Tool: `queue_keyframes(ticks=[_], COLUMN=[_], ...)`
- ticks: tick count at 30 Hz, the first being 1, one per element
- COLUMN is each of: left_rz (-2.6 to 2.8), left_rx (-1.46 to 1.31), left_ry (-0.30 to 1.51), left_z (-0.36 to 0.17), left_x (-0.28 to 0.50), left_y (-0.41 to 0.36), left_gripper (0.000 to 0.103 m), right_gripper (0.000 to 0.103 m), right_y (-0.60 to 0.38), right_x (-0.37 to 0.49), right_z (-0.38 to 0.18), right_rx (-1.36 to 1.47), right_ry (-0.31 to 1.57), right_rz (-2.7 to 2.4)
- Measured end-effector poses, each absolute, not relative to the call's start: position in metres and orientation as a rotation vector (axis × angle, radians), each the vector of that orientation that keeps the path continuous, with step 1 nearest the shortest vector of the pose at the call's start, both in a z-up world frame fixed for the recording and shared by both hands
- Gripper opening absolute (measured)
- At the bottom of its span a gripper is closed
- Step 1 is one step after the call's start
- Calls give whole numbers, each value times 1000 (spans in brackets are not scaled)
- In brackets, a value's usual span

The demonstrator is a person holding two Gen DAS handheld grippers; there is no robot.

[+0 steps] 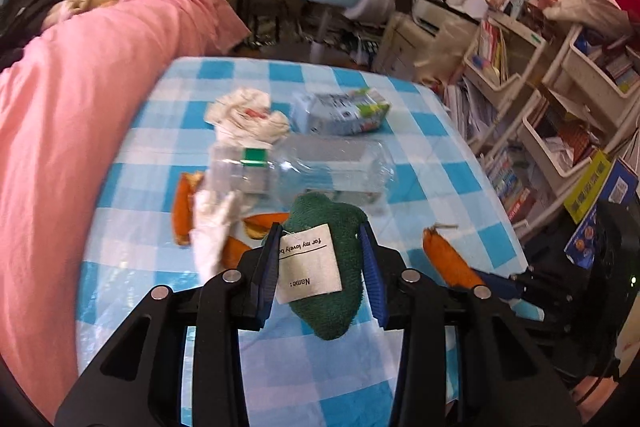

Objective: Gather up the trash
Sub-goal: 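Grasp the green labeled cloth with the left gripper while the right gripper grasps an orange peel, then lower the green cloth and orange peel into the yellow bin and open both grippers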

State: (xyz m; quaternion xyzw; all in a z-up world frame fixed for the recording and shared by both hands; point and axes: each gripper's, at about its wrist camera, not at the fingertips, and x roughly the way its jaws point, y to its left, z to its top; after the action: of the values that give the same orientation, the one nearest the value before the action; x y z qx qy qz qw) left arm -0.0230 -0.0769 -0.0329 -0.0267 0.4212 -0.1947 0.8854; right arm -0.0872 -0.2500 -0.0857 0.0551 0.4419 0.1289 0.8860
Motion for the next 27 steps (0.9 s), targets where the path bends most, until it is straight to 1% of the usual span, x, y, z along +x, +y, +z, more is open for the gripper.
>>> queue_keyframes(ticks=[5,15,27], left_rz=[-383,-361,-340], left_rx=[-89,-82,-109], left_ry=[841,837,819], left_z=[-25,-25,-19], left_x=[-29,-42,-51], left_y=[-59,-45,-27], left_gripper=[36,36,37], right_gripper=[23,23,23], right_y=[-236,-216,-179], right_x=[-92,-105,-122], right_z=[-82,-80,-82], right_rx=[101,70,-10], right_ry=[901,880,897], right_rz=[293,318,466])
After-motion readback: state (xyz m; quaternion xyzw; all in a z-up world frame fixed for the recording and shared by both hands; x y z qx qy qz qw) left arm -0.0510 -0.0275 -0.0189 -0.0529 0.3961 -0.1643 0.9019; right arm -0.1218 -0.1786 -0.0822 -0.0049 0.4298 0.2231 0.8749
